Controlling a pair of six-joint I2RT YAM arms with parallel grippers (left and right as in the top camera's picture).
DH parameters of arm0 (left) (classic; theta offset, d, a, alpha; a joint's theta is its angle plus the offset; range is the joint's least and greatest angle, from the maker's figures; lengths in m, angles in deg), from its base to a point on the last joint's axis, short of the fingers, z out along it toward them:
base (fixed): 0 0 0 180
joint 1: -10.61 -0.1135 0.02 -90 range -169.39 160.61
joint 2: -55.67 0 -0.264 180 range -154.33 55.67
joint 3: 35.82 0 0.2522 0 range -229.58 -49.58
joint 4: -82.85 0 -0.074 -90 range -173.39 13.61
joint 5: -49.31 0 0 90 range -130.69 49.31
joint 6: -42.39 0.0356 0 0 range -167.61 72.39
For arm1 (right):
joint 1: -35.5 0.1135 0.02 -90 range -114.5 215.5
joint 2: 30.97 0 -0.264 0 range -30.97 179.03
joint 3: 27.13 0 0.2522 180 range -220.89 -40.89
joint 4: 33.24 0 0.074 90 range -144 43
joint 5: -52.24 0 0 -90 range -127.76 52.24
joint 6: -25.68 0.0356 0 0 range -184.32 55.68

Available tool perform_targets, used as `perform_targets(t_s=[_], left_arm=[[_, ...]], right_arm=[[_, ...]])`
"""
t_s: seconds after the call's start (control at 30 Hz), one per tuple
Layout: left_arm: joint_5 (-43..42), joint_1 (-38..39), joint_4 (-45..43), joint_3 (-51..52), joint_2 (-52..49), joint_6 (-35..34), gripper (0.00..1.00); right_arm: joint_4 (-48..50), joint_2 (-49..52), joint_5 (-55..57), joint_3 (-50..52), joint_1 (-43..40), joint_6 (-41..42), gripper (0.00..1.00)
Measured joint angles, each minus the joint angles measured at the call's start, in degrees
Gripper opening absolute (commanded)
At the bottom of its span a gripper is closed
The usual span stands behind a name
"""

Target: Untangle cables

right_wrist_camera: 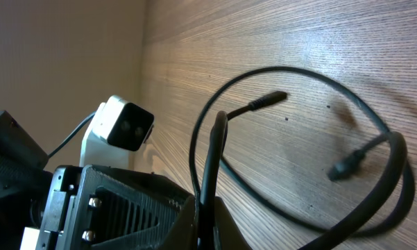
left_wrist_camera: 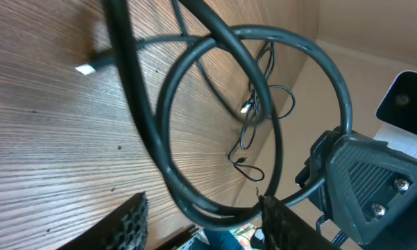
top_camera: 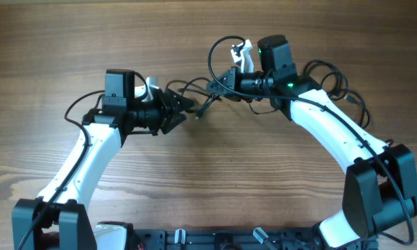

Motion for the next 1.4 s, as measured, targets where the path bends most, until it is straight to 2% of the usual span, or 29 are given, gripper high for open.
perform_targets(t_s=[0.1,0.27,0.37,0.5,0.53,0.6,0.67,0.73,0.8,0.87,0.97,1.23,1.4], left_arm=[[0.5,-0.6,0.7,0.0,0.0,0.7,0.48],[4.9,-0.7,3.3,0.0,0.0,1.0,0.35],[5.4,-1.1,3.5,0.0,0.0,0.6,0.35],[0.4,-3.7,2.4,0.0,0.0,0.0,0.37],[-0.4,-4.7,2.4,0.0,0.0,0.0,0.34],[-1.4,-6.2,3.5,0.0,0.0,0.6,0.14],[-1.2,-7.2,6.6,0.0,0.0,1.0,0.09],[0.7,-7.5,9.9,0.0,0.0,1.5,0.11],[3.5,-7.3,12.4,0.0,0.0,1.8,0.24],[7.1,-5.7,12.4,0.0,0.0,1.7,0.34],[10.0,-3.1,9.3,0.1,0.0,1.9,0.40],[16.0,0.6,1.3,0.1,0.0,-0.3,0.46],[16.6,1.0,-0.3,0.1,0.0,-1.3,0.36]], right_arm=[[0.0,0.0,0.3,0.0,0.0,0.0,0.04],[0.0,0.0,0.3,0.0,0.0,0.0,0.04],[0.0,0.0,0.3,0.0,0.0,0.0,0.04],[0.0,0.0,0.3,0.0,0.0,0.0,0.04],[0.0,0.0,0.3,0.0,0.0,0.0,0.04],[0.0,0.0,0.3,0.0,0.0,0.0,0.04],[0.1,0.0,0.3,0.0,0.0,0.0,0.04],[0.2,0.0,0.3,0.0,0.0,0.0,0.04],[0.2,0.0,0.3,0.0,0.0,0.0,0.04],[0.2,0.0,0.3,0.0,0.0,0.0,0.04],[0.2,0.0,0.3,0.0,0.0,0.0,0.04],[0.3,0.0,0.3,0.0,-0.2,0.0,0.04],[0.2,0.0,0.3,0.0,-0.3,0.0,0.04]])
